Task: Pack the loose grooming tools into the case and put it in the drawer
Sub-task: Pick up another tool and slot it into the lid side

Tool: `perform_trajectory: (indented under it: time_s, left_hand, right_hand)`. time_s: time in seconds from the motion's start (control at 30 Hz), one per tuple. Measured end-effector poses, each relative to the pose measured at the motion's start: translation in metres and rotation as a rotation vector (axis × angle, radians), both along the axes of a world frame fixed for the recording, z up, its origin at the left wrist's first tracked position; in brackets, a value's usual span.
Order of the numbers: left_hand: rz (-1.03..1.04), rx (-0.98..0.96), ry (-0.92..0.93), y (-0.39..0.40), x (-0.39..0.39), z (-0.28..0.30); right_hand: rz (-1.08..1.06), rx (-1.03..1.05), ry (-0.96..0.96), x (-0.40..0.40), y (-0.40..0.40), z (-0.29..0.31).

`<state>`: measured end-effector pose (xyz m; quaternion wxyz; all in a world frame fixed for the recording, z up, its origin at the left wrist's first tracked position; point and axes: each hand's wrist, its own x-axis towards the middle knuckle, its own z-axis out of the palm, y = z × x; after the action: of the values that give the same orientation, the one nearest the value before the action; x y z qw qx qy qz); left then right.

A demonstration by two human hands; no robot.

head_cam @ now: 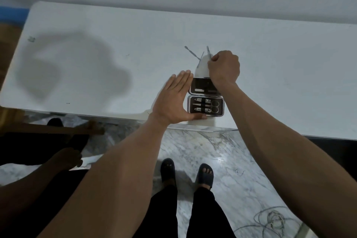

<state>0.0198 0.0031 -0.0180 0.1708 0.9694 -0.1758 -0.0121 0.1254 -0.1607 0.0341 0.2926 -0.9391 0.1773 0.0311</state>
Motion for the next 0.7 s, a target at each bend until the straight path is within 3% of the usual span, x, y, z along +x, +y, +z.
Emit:
perform_trajectory:
  time_s: [0.37, 0.7]
  left_hand:
    - [-0.004, -0.011, -0.015, 0.0, -0.001, 0.001]
    - [-0.007, 0.015, 0.03, 0.0, -0.001, 0.005]
  right_hand:
    - [0.057, -0.068, -0.044, -0.017, -0.022, 0.001]
    - [0.199, 0.088, -0.152, -0.044, -0.047, 0.009]
